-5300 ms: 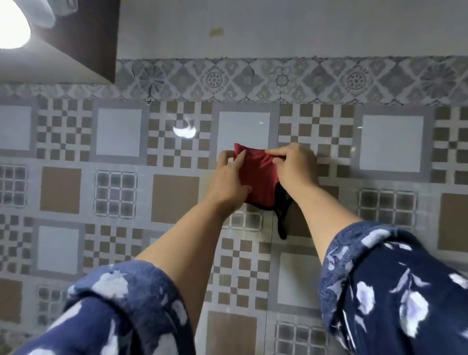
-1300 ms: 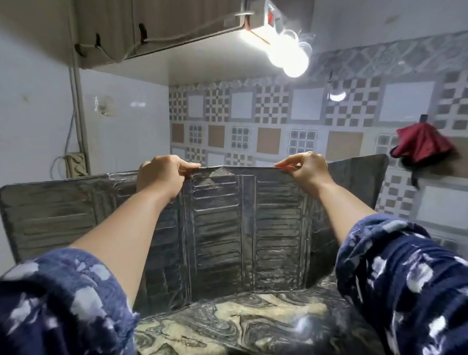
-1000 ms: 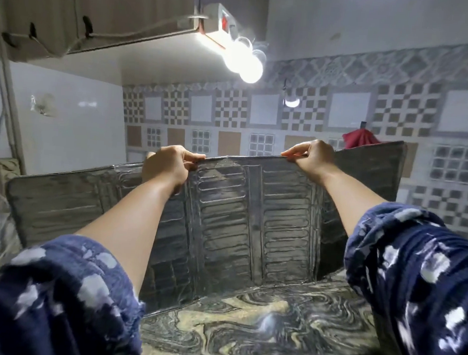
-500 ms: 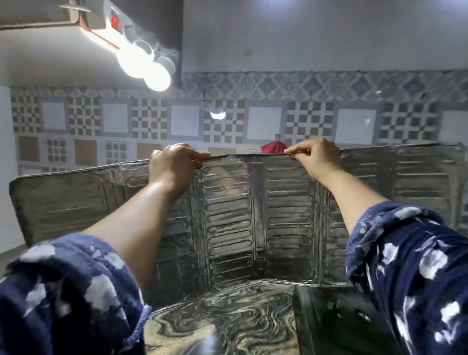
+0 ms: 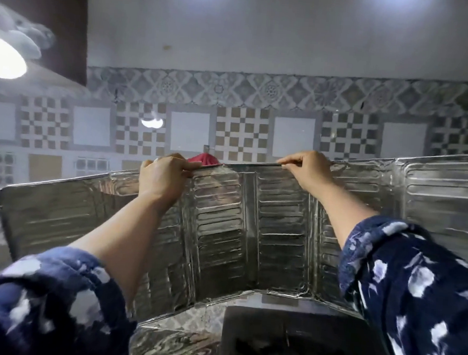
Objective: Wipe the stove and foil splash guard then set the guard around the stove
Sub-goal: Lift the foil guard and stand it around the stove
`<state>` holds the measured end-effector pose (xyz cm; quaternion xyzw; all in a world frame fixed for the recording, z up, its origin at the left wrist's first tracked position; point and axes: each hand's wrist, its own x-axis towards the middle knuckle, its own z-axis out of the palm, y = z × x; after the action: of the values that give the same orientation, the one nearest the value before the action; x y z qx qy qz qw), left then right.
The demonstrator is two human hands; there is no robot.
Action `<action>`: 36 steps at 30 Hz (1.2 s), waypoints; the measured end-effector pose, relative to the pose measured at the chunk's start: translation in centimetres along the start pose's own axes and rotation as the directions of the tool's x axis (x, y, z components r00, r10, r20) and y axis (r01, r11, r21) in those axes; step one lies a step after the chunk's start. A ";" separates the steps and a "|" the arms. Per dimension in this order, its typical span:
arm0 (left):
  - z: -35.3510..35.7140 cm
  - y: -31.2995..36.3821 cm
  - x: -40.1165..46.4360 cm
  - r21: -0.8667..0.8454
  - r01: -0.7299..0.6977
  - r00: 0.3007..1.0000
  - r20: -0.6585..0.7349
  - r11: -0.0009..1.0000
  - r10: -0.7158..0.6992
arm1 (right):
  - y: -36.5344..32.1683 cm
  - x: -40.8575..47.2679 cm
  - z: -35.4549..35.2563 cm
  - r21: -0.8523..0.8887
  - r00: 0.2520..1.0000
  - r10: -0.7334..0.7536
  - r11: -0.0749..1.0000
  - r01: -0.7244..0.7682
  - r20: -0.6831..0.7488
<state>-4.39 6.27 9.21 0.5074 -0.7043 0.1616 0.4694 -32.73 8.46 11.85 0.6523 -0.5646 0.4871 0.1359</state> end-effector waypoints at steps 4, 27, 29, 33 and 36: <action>4.0 1.7 2.4 -0.040 -0.021 1.000 0.019 0.999 0.022 | 4.1 2.6 0.1 -0.023 1.000 -0.006 1.000 0.006 0.001; 19.3 -0.2 -2.1 0.027 -0.040 0.988 0.150 0.999 0.035 | 16.3 -2.8 10.3 -0.076 0.986 0.158 0.985 -0.154 0.058; 19.1 -0.1 -1.4 0.014 -0.062 0.992 0.115 0.998 0.060 | 16.2 -2.2 9.9 -0.070 0.988 0.151 0.986 -0.148 0.041; 19.1 -0.3 -1.3 0.028 -0.089 0.993 0.074 0.996 0.086 | 16.0 -2.0 10.0 -0.019 0.988 0.154 0.988 -0.154 0.032; 19.7 -0.9 -2.5 0.019 -0.048 0.992 0.120 0.999 0.045 | 16.4 -3.1 10.8 -0.013 0.983 0.168 0.986 -0.168 0.074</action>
<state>-13.31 -6.53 -3.09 0.5048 -0.7410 0.1494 0.4169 -41.38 -2.86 -2.03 0.6197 -0.6238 0.4703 0.0753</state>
